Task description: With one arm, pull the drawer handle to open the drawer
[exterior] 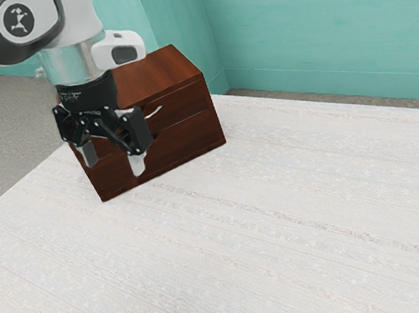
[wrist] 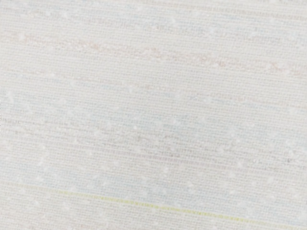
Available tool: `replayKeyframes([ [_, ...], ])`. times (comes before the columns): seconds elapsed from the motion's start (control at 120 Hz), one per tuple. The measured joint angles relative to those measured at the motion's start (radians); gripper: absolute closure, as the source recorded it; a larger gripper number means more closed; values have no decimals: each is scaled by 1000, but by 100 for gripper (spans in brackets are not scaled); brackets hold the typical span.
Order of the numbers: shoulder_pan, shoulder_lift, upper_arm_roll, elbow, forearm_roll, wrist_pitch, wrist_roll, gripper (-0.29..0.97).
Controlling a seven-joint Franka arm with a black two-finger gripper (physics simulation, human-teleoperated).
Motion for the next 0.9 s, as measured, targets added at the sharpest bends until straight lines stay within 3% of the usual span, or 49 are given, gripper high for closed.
replayKeyframes([
  [0.2, 12, -9, -1, -2, 0, 73, -14, 0],
  [0.617, 15, -14, 0, 13, -20, 72, -30, 0],
  [0.683, 9, -51, 7, -55, -21, 102, -24, 0],
  [0.775, 8, -156, 40, -254, -25, 221, 22, 0],
  [0.9, 30, -242, 57, -387, -6, 367, 141, 0],
])
